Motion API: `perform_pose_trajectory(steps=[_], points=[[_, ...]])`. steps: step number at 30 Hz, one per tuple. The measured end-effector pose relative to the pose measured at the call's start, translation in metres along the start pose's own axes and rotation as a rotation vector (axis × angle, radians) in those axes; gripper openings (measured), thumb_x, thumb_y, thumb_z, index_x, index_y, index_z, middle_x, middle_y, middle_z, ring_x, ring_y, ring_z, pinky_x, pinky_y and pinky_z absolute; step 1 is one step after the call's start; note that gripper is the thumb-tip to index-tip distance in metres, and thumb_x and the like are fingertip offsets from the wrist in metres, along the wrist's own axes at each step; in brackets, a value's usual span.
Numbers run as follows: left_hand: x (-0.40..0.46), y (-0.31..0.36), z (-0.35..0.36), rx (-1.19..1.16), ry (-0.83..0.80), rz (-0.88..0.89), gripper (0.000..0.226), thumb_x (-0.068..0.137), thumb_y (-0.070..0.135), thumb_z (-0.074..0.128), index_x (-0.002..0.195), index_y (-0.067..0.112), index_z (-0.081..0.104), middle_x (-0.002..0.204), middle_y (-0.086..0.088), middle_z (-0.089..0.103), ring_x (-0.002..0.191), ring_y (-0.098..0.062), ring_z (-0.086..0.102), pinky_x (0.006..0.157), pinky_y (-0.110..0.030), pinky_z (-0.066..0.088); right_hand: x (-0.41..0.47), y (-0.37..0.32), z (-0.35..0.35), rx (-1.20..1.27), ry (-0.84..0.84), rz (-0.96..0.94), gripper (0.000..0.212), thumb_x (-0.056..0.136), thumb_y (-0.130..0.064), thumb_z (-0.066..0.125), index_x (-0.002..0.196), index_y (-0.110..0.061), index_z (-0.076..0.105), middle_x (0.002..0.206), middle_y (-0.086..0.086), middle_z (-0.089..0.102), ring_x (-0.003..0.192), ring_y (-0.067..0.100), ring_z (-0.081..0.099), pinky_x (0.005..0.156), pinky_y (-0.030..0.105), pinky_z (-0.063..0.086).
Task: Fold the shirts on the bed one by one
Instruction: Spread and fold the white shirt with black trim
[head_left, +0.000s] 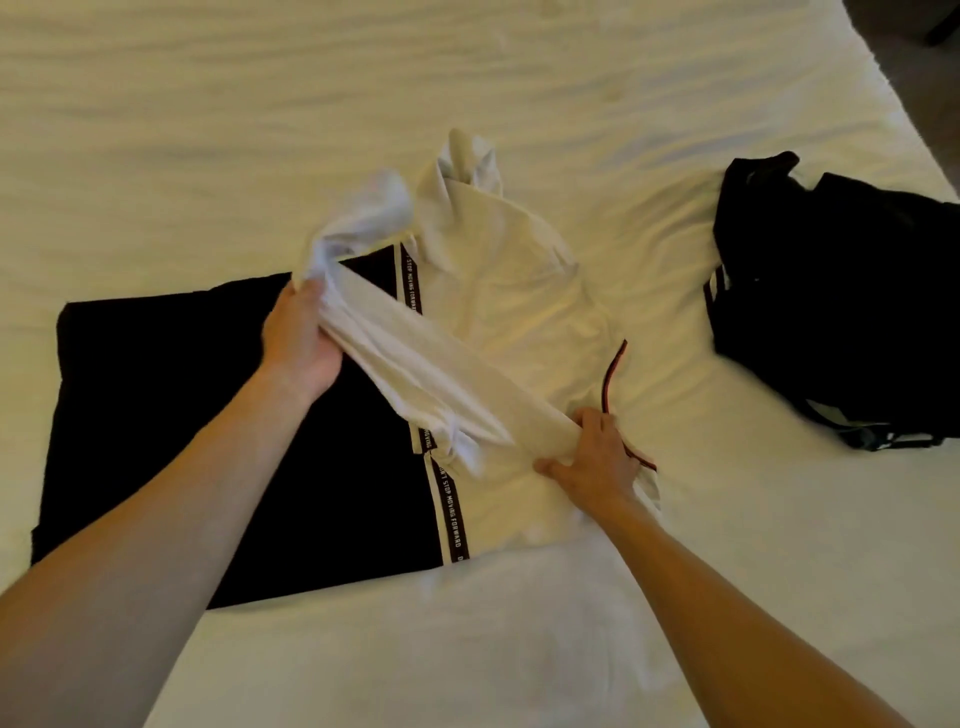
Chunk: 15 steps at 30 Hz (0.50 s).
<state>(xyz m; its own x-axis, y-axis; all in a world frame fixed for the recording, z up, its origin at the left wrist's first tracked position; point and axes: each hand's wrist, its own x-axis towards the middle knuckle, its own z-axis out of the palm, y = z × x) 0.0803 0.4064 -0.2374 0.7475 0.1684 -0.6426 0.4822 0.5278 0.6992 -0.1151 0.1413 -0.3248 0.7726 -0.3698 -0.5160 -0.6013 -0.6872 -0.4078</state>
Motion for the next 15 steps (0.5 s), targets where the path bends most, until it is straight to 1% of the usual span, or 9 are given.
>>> perform_pose_trajectory(steps=[1, 2, 4, 5, 8, 10, 12, 13, 15], points=[[0.004, 0.003, -0.014, -0.043, 0.057, -0.065, 0.035, 0.100, 0.008, 0.050, 0.135, 0.009, 0.053, 0.125, -0.011, 0.063, 0.111, -0.026, 0.062, 0.087, -0.037, 0.053, 0.001, 0.000, 0.000, -0.001, -0.002, 0.003, 0.075, 0.066, -0.047, 0.085, 0.125, -0.025, 0.044, 0.131, -0.001, 0.044, 0.120, 0.025, 0.049, 0.087, 0.046, 0.043], [0.007, 0.004, -0.027, -0.057, 0.108, -0.125, 0.038, 0.099, 0.008, 0.051, 0.137, 0.010, 0.051, 0.127, -0.010, 0.061, 0.111, -0.026, 0.061, 0.083, -0.037, 0.053, 0.001, -0.001, 0.000, -0.002, -0.001, 0.005, 0.073, 0.065, -0.047, 0.086, 0.122, -0.026, 0.044, 0.129, -0.002, 0.044, 0.118, 0.025, 0.050, 0.085, 0.045, 0.043], [0.011, 0.004, -0.043, -0.001, 0.155, -0.210, 0.036, 0.096, 0.015, 0.057, 0.132, 0.013, 0.054, 0.123, -0.006, 0.062, 0.105, -0.023, 0.062, 0.073, -0.035, 0.052, 0.001, -0.001, 0.000, -0.004, 0.005, 0.001, 0.068, 0.065, -0.047, 0.086, 0.116, -0.026, 0.045, 0.124, -0.003, 0.045, 0.115, 0.025, 0.051, 0.082, 0.044, 0.040], [0.013, 0.003, -0.047, 0.062, 0.159, -0.240, 0.037, 0.094, 0.019, 0.061, 0.130, 0.015, 0.055, 0.119, -0.005, 0.063, 0.102, -0.022, 0.062, 0.073, -0.036, 0.052, 0.001, -0.001, 0.000, -0.007, 0.006, -0.002, 0.067, 0.065, -0.047, 0.086, 0.115, -0.026, 0.045, 0.124, -0.003, 0.046, 0.114, 0.025, 0.051, 0.081, 0.044, 0.040], [0.015, 0.003, -0.046, 0.230, 0.203, -0.283, 0.051, 0.088, 0.022, 0.073, 0.135, 0.016, 0.053, 0.118, -0.008, 0.062, 0.104, -0.025, 0.063, 0.086, -0.040, 0.056, -0.001, -0.001, -0.001, -0.020, 0.011, -0.009, 0.067, 0.065, -0.046, 0.086, 0.115, -0.025, 0.045, 0.125, -0.001, 0.046, 0.112, 0.027, 0.052, 0.082, 0.044, 0.041], [0.016, 0.008, -0.043, 0.269, 0.249, -0.225, 0.052, 0.091, 0.019, 0.068, 0.139, 0.015, 0.050, 0.127, -0.009, 0.060, 0.111, -0.027, 0.061, 0.094, -0.042, 0.054, -0.002, -0.002, -0.002, -0.024, 0.010, -0.008, 0.067, 0.066, -0.045, 0.086, 0.115, -0.025, 0.045, 0.125, 0.000, 0.046, 0.113, 0.028, 0.052, 0.084, 0.046, 0.043], [0.014, 0.021, -0.038, 0.169, 0.157, -0.136, 0.038, 0.091, 0.013, 0.057, 0.129, 0.012, 0.055, 0.124, -0.007, 0.062, 0.112, -0.026, 0.061, 0.092, -0.041, 0.054, -0.002, -0.004, -0.004, -0.030, 0.004, 0.003, 0.069, 0.066, -0.045, 0.086, 0.117, -0.024, 0.045, 0.127, 0.001, 0.046, 0.113, 0.029, 0.053, 0.086, 0.048, 0.045], [0.010, 0.029, -0.036, 0.095, 0.072, -0.102, 0.032, 0.087, 0.010, 0.053, 0.119, 0.012, 0.059, 0.117, -0.006, 0.064, 0.110, -0.025, 0.062, 0.091, -0.041, 0.053, -0.002, -0.005, -0.004, -0.039, 0.000, 0.009, 0.071, 0.066, -0.046, 0.086, 0.119, -0.023, 0.045, 0.128, 0.002, 0.046, 0.114, 0.030, 0.053, 0.087, 0.048, 0.045], [0.002, 0.045, -0.040, -0.016, -0.070, -0.056, 0.033, 0.072, 0.008, 0.052, 0.102, 0.015, 0.061, 0.107, -0.006, 0.066, 0.108, -0.027, 0.063, 0.093, -0.044, 0.052, -0.003, -0.007, -0.005, -0.057, -0.011, 0.019, 0.075, 0.066, -0.048, 0.085, 0.124, -0.023, 0.044, 0.132, 0.004, 0.045, 0.116, 0.031, 0.053, 0.087, 0.049, 0.046]])
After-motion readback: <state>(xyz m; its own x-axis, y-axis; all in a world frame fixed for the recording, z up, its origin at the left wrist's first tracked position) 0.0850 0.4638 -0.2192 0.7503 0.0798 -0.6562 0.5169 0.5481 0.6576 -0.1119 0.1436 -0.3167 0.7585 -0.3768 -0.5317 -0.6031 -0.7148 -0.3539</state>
